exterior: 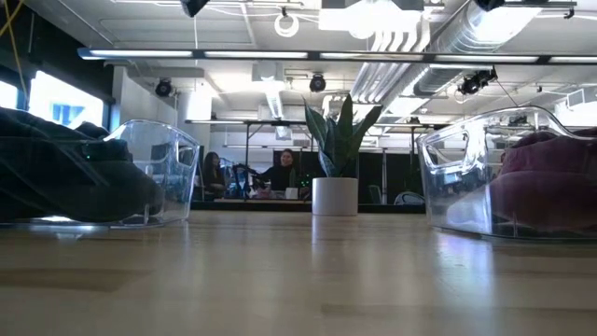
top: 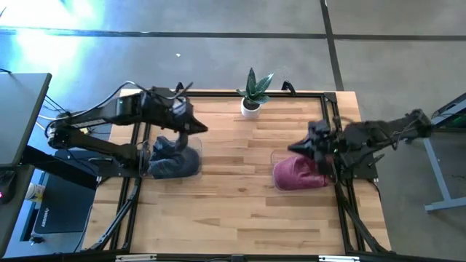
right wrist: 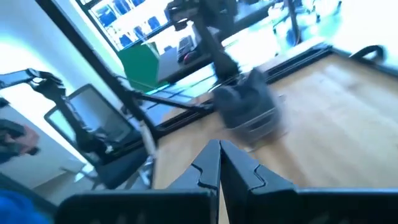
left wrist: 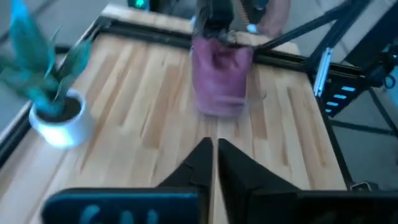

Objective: Pick & Place hat
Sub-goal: Return to Home Position

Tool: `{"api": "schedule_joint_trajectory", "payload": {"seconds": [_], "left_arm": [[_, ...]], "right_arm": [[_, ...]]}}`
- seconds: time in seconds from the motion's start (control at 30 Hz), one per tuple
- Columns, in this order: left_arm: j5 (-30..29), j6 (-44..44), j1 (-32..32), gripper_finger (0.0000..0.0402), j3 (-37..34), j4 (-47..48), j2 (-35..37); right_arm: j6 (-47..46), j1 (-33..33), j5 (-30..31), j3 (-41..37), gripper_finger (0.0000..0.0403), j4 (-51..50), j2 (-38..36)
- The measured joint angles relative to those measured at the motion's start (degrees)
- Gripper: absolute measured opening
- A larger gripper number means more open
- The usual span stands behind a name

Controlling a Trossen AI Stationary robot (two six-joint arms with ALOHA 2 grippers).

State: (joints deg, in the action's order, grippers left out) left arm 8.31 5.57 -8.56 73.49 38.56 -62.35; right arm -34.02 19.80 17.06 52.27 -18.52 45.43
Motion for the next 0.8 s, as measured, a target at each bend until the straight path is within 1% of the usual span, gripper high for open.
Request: {"api": "schedule_joint_trajectory", "payload": {"seconds": [0.07,0.13,0.17,0.23,0.4,0.5,0.6,0.67,0.73,0.8], "left_arm": [[0.1,0.8,-1.0,0.0008,-0.1,1.1,1.1],[1.8,0.1,-1.3,0.0016,0.0,0.9,1.7],[2.6,-0.8,-1.3,0.0022,-0.1,2.3,2.0],[3.4,-1.1,-1.1,0.0028,-0.1,2.7,2.1],[5.8,4.1,-1.2,0.0030,0.0,2.7,1.4],[2.3,7.3,-1.2,0.0028,-0.1,2.3,0.8],[-0.5,7.8,-1.2,0.0011,0.0,0.7,1.1],[-2.2,8.4,-1.2,0.0003,0.0,0.8,1.0],[-4.2,8.7,-1.2,0.0005,0.0,1.1,0.9],[-4.7,8.8,-1.2,0.0003,0.0,1.1,1.3]], "right_arm": [[3.1,-4.5,-3.4,-3.5,0.0000,0.0,-4.9],[4.9,-8.7,-7.6,-7.4,0.0000,0.0,-9.3],[5.5,-10.6,-10.0,-9.5,0.0000,0.5,-11.3],[6.3,-14.0,-15.0,-14.5,0.0000,2.7,-15.2],[7.3,-20.4,-23.7,-27.0,0.0000,16.1,-22.0],[7.0,-23.1,-28.3,-33.2,0.0000,24.5,-24.0],[6.8,-24.5,-31.0,-38.4,0.0000,32.1,-24.8],[5.9,-25.0,-31.0,-41.4,0.0000,37.7,-24.9],[5.6,-25.1,-31.0,-44.7,0.0000,43.6,-25.0],[5.5,-25.1,-30.4,-48.0,0.0000,49.7,-24.9]]}}
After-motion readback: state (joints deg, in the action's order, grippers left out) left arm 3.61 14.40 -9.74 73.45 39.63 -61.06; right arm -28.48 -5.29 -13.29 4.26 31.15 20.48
